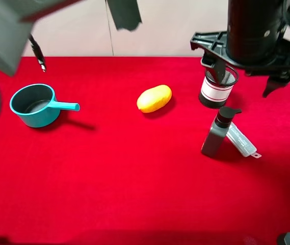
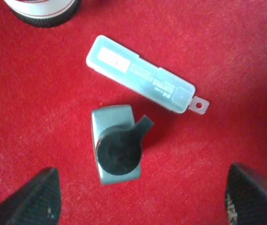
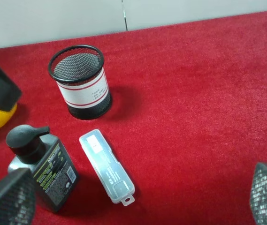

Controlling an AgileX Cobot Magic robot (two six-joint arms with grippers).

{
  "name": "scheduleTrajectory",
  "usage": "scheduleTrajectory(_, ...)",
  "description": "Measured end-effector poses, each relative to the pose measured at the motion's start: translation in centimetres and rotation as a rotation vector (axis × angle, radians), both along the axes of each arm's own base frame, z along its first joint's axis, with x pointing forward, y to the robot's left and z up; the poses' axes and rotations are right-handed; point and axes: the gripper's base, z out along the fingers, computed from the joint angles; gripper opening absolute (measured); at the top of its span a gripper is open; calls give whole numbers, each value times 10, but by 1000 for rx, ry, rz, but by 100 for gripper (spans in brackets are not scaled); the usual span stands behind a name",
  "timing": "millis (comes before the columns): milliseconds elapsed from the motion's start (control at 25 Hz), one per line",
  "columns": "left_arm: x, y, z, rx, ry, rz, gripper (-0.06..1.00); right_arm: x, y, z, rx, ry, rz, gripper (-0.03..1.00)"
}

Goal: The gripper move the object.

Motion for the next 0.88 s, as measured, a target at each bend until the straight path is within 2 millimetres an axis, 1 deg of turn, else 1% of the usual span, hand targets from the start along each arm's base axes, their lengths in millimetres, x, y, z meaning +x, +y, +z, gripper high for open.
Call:
scheduleTrajectory(200,-3,9,25,-29,-50,-31,70,0,0,0,3,0,2,69)
scheduleTrajectory(360,-3,15,38,-27,-105,-37,70,0,0,0,4,0,3,69)
scheduleTrajectory(600,-3,29,65,-22,-217,-61,70,0,0,0,5,0,4,69)
scheduleTrajectory(880,-2,42,85,18,-336,-96,70,0,1,0,7,0,5,69)
